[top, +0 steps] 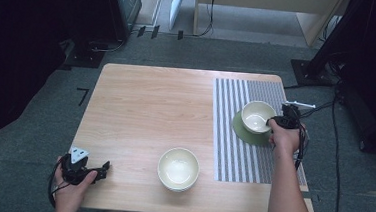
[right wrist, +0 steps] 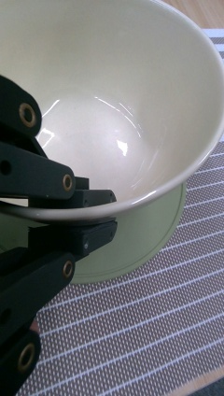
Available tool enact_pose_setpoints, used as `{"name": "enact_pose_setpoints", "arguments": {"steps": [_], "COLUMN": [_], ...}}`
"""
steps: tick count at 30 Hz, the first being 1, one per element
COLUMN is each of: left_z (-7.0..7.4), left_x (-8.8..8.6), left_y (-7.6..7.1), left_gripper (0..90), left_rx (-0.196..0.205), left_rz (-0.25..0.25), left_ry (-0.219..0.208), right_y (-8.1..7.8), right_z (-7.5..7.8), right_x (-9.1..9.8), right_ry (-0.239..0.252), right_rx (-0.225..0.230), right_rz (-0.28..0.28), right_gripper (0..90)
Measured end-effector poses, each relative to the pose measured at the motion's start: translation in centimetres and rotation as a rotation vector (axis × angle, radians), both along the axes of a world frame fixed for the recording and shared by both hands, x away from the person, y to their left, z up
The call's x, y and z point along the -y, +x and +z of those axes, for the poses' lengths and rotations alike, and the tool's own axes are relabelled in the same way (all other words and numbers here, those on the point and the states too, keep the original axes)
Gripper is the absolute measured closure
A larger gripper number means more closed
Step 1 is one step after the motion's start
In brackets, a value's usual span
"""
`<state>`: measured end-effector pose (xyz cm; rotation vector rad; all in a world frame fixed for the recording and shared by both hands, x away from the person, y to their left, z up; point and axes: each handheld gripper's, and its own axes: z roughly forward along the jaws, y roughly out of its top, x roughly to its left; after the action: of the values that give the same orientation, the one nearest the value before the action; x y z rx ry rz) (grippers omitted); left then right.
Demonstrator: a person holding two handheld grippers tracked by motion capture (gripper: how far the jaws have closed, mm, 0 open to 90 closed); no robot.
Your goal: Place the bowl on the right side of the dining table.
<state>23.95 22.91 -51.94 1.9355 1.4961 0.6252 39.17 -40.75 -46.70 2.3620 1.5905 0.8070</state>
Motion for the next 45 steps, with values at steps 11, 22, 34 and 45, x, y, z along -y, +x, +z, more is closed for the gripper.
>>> {"name": "enact_pose_setpoints", "arguments": {"steps": [11, 22, 34, 45], "left_z": [0.0, 0.0, 0.0, 0.0], "left_x": [0.0, 0.0, 0.0, 0.0], "left_y": [0.0, 0.0, 0.0, 0.0], "left_gripper": [0.0, 0.0, 0.0, 0.0], "left_rx": [0.0, 0.0, 0.0, 0.0], "left_rz": [0.0, 0.0, 0.0, 0.0], "left_ry": [0.0, 0.0, 0.0, 0.0], "right_y": [0.7, 1.0, 0.6, -0.6], "right_z": [-0.6, -0.7, -1.2, -1.6], "right_x": [0.2, 0.5, 0.9, 1.3], "right_ry": [0.015, 0.042, 0.068, 0.089], "right_rx": [-0.056, -0.067, -0.032, 0.107], "right_rz": [-0.007, -0.028, -0.039, -0.021], "right_gripper": [84.8, 84.5, 82.9, 61.3]}}
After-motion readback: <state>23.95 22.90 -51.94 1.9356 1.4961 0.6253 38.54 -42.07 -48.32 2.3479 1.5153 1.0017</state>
